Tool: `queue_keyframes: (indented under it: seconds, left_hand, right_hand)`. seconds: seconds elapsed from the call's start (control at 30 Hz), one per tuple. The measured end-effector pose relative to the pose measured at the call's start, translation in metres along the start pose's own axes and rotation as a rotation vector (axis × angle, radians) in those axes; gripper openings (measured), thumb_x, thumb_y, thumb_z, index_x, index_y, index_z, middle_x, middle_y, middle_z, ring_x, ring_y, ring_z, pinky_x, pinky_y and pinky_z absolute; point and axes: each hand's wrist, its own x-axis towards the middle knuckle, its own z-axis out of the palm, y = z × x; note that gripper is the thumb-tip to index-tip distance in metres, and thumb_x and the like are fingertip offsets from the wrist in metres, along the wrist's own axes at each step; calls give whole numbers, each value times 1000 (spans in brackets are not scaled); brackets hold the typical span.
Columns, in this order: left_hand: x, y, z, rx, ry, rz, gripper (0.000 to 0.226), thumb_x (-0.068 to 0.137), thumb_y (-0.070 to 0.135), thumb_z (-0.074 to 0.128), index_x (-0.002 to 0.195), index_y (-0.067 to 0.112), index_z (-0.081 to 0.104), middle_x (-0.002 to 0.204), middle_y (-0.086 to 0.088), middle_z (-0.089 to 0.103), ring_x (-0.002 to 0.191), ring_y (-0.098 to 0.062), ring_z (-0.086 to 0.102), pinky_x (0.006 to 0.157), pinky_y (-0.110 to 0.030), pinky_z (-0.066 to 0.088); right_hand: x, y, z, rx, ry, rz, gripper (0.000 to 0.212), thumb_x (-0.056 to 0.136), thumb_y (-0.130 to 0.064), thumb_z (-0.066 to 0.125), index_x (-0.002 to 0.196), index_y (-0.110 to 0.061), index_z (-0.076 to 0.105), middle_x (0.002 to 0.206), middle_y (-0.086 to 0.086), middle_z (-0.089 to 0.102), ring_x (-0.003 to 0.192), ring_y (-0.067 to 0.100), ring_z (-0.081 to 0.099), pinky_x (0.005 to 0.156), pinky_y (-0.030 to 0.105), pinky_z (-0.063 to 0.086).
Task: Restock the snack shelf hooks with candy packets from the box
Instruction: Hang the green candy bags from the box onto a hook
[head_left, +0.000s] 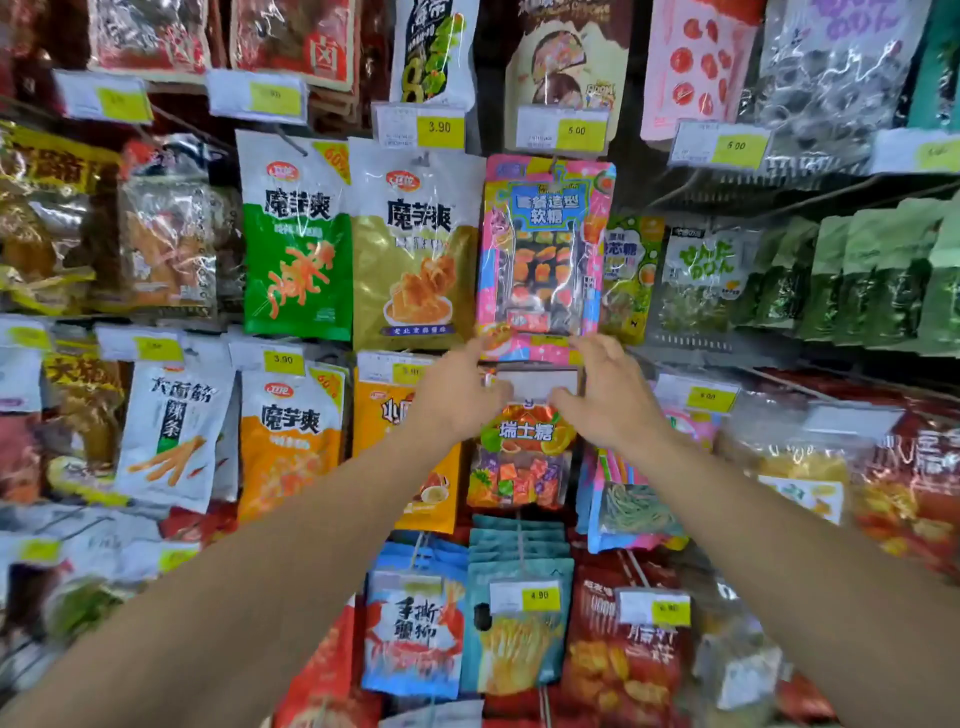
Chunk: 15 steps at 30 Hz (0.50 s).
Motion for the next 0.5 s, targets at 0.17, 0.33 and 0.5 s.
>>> queue_keyframes:
  seconds: [0.17,0.33,0.5]
  left_hand:
    - [-86,-20,13,-68,-83,-91,60,86,33,68,141,20,48,133,-8,60,121,-26,56,92,-30,43]
    - [-179,-51,27,-69,-197,-271,63,82,37,67,141,20,50,134,-7,60,117,-26,60,94,-32,46]
    - [-279,-79,30,-45,-339,-457,59,85,36,66,139,18,51,135,-8,59,120,-24,57,94,-28,42]
  right_hand:
    - [-85,-14,39,9,-114,-31,66,84,-36,63,143,-17,42,144,5,39,130,31,41,105,42,40]
    - [-179,-20,82,15,-336,-49,65,89,-34,62,145,-11,39,145,8,38,131,33,39,108,40,35]
    - [-274,-24,129,71,-576,19,64,88,-41,59,143,-12,41,141,9,43,132,32,40,109,39,35]
